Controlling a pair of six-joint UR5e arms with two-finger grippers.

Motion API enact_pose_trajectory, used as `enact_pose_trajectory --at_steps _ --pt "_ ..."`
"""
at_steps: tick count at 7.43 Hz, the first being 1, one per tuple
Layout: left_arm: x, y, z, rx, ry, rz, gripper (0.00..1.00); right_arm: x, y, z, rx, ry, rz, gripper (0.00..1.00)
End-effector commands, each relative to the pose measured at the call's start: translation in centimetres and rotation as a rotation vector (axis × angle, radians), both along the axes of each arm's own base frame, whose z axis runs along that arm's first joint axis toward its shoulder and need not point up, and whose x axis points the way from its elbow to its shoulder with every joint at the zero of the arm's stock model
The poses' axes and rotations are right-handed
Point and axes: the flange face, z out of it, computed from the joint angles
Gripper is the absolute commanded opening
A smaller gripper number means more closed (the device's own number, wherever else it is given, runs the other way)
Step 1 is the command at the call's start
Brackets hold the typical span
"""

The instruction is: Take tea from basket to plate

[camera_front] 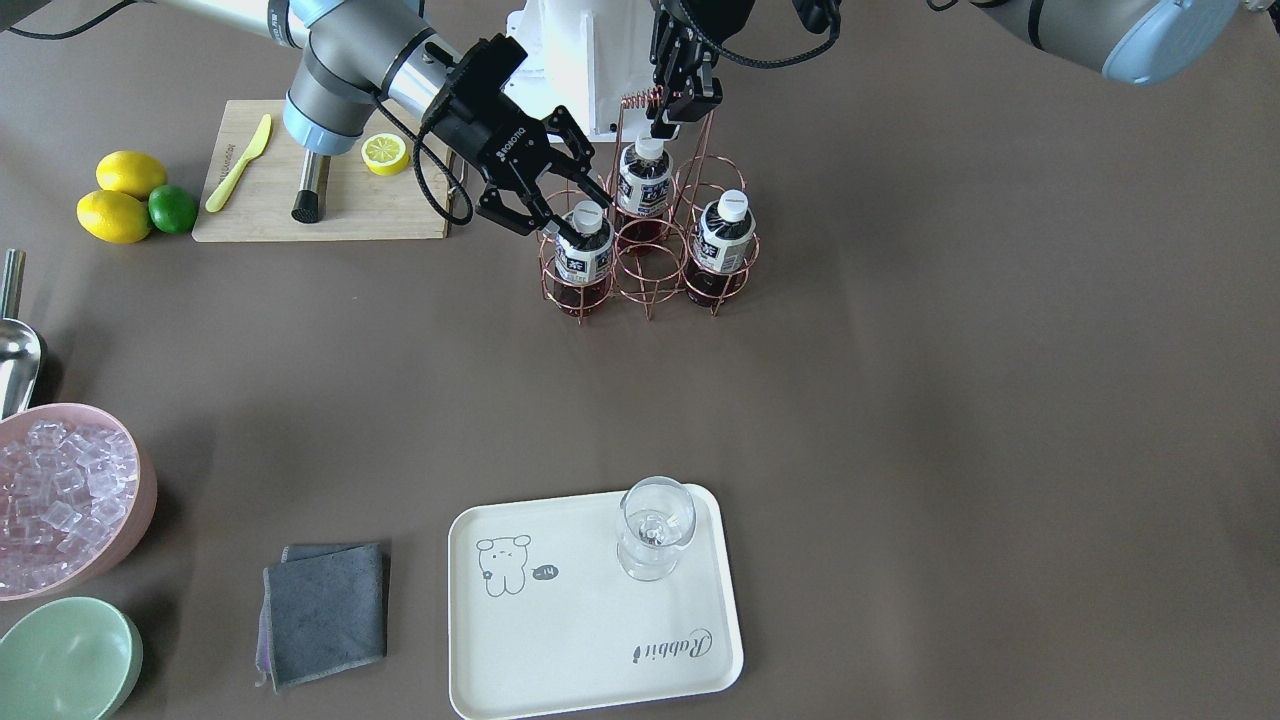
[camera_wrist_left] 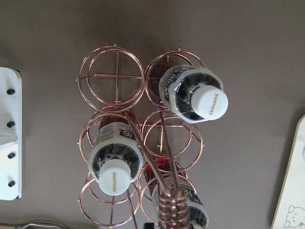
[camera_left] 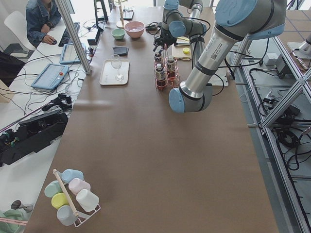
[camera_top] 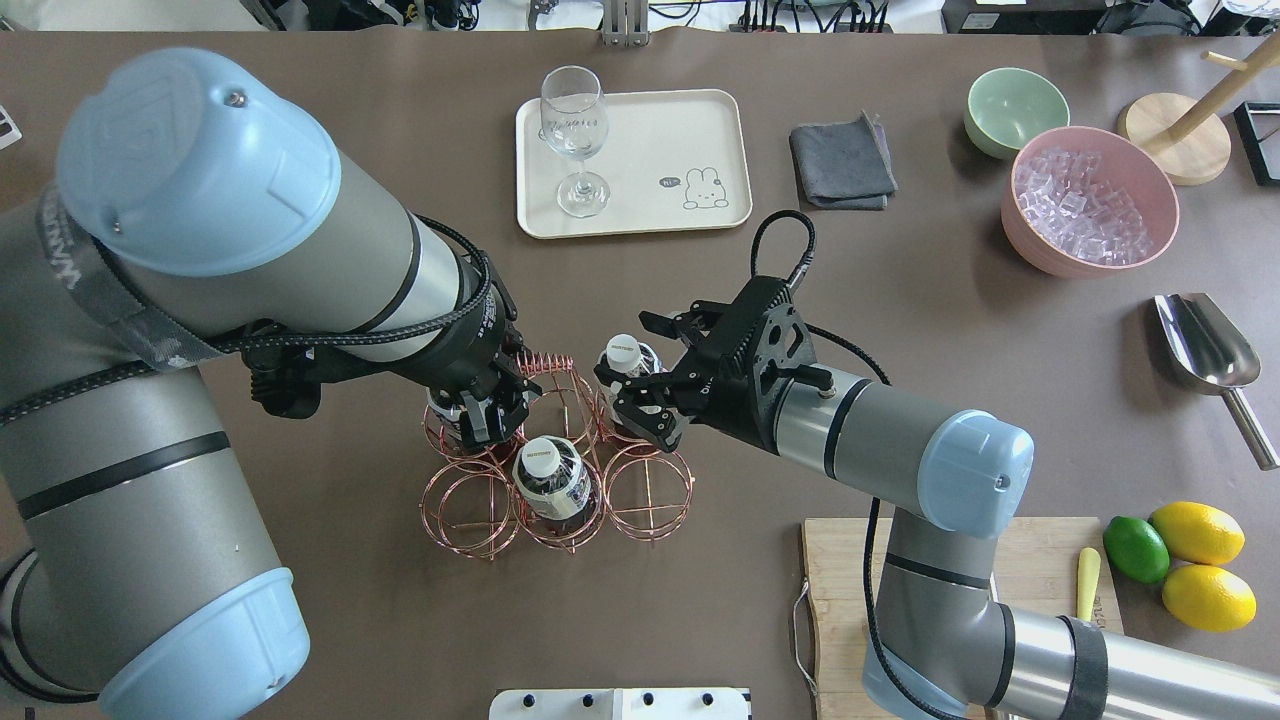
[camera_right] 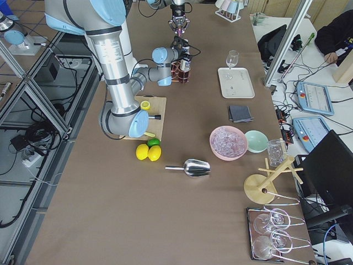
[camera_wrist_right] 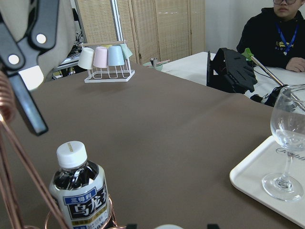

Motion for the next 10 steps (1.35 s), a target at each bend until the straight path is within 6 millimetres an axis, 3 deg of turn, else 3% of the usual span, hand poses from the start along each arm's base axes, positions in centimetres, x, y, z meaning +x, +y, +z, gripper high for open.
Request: enact_pose_trajectory --at_steps 1,8,9,10 --pt "0.1 -0.1 0.0 -0.001 -0.002 -0.001 0.0 0.2 0.0 0.4 0.003 0.004 -0.004 0.0" --pt "0.0 -0.1 -0.1 0.0 0.001 -0.001 0.0 5.3 -2.1 -3.6 0.021 -0.023 0.007 0.0" --pt "0.0 -0.1 -0.1 0.001 0.0 -0.002 0.0 6.2 -2.8 -4.1 0.017 -0.022 0.009 0.0" --pt "0.0 -0.1 -0.1 0.0 0.001 -0.001 0.0 8.3 -3.9 -5.5 -0.001 -0.031 0.015 0.0"
